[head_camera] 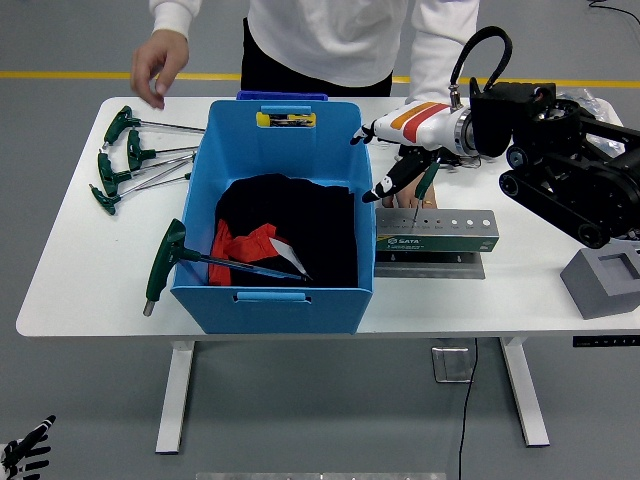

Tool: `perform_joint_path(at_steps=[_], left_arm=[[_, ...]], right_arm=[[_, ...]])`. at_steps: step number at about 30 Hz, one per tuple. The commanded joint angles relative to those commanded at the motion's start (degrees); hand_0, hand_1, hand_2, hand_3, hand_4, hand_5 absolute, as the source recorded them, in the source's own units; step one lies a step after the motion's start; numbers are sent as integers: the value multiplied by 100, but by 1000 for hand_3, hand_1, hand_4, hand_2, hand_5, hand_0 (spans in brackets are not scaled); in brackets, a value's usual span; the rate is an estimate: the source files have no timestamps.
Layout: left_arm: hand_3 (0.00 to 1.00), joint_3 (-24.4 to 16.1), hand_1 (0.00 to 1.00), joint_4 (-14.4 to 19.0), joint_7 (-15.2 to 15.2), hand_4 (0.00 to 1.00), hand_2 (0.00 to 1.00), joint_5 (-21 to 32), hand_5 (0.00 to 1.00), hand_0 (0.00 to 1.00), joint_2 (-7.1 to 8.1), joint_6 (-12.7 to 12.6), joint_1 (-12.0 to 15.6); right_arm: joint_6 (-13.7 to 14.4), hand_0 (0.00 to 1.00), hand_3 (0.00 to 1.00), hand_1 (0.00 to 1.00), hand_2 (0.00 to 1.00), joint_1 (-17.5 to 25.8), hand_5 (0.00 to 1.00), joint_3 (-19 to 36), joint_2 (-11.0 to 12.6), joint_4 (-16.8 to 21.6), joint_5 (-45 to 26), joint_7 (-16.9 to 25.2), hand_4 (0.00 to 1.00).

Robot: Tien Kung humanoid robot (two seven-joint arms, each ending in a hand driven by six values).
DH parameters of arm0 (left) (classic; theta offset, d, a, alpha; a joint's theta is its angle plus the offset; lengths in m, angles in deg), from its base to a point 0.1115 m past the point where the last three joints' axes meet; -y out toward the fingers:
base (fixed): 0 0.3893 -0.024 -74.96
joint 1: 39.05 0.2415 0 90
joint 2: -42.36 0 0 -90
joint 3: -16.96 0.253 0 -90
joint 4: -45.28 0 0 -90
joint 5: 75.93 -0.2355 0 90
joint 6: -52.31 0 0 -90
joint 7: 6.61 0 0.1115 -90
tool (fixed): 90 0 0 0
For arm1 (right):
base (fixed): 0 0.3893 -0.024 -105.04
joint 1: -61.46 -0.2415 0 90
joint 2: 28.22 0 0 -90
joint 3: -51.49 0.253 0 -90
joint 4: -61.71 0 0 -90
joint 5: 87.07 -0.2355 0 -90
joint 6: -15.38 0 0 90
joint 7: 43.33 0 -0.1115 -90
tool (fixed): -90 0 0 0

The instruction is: Lift tool from toolbox,place it in box,lift tool from toolbox,place it in box

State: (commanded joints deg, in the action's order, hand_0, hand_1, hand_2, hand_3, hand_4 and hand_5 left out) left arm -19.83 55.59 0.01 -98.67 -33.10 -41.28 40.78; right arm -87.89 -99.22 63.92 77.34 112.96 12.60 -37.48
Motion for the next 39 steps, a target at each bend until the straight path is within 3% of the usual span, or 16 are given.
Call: perform_joint_path(at_steps=[2, 3, 8, 9, 14, 15, 39], left_arm=[[725, 35, 691, 0, 12, 815, 729, 27, 673, 731, -6, 4, -9], [725, 58, 691, 0, 19, 815, 729, 44, 673, 731, -9, 7, -18], [725, 116, 691, 0, 35, 815, 729, 84, 673, 731, -10, 12, -42], [726, 117, 690, 0, 34, 815, 729, 82, 673, 731, -8, 13, -39], [726, 99, 690, 0, 26, 815, 729, 56, 673, 731, -8, 11, -19], [725, 104, 690, 0, 29, 815, 729, 62, 673, 731, -9, 12, -17], [725, 284, 691, 0, 88, 815, 729, 253, 670, 731, 21, 29, -120]], right_arm=[[-46, 877, 880, 805, 847, 25, 625, -51, 55, 19, 172, 68, 998], [-51, 900, 820, 798, 833, 33, 569, -80, 77, 16, 273, 103, 998], [15, 900, 820, 798, 833, 57, 569, -171, 129, -19, 614, 235, 998], [56, 902, 641, 747, 772, 66, 509, -180, 137, -26, 627, 274, 998], [266, 902, 641, 747, 772, 84, 509, -224, 159, -75, 802, 424, 998], [292, 913, 573, 695, 707, 81, 449, -242, 161, -93, 833, 444, 987], [401, 911, 514, 650, 648, 123, 368, -681, -27, -669, 852, 600, 914]])
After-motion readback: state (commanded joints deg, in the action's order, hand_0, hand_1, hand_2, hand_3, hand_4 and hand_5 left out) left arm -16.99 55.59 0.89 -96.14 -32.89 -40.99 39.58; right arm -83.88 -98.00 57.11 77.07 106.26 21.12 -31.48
